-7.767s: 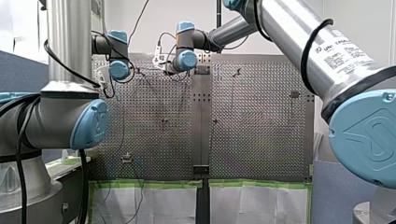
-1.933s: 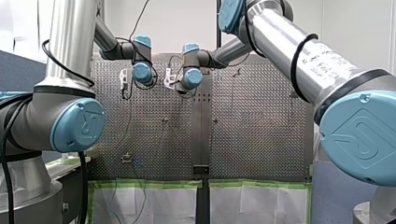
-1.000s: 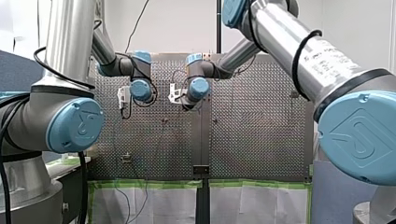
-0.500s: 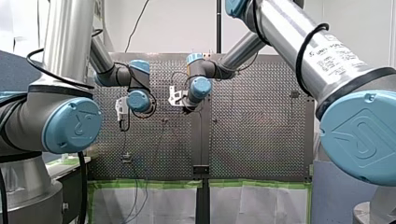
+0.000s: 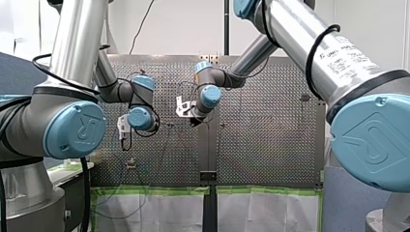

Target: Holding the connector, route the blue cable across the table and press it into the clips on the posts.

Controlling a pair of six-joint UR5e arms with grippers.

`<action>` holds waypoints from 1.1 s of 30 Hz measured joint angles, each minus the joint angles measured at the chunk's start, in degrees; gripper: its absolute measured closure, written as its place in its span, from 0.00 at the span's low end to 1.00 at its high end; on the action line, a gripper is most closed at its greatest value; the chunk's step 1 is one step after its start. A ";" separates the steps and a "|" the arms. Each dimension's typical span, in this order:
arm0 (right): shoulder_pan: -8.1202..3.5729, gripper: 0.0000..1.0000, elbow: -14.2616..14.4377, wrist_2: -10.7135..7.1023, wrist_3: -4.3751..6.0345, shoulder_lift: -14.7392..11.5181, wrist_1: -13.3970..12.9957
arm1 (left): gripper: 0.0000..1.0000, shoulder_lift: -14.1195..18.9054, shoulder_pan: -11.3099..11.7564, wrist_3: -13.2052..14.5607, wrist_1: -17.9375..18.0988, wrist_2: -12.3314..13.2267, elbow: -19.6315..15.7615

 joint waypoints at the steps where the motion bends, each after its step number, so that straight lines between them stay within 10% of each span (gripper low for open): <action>1: -0.06 1.00 0.00 -0.03 0.03 0.00 -0.04 | 1.00 -0.16 0.10 -0.24 0.25 0.58 0.26; 33: -2.92 1.00 0.02 -4.07 2.63 1.81 -8.69 | 1.00 -12.65 3.63 -0.65 0.83 2.31 13.40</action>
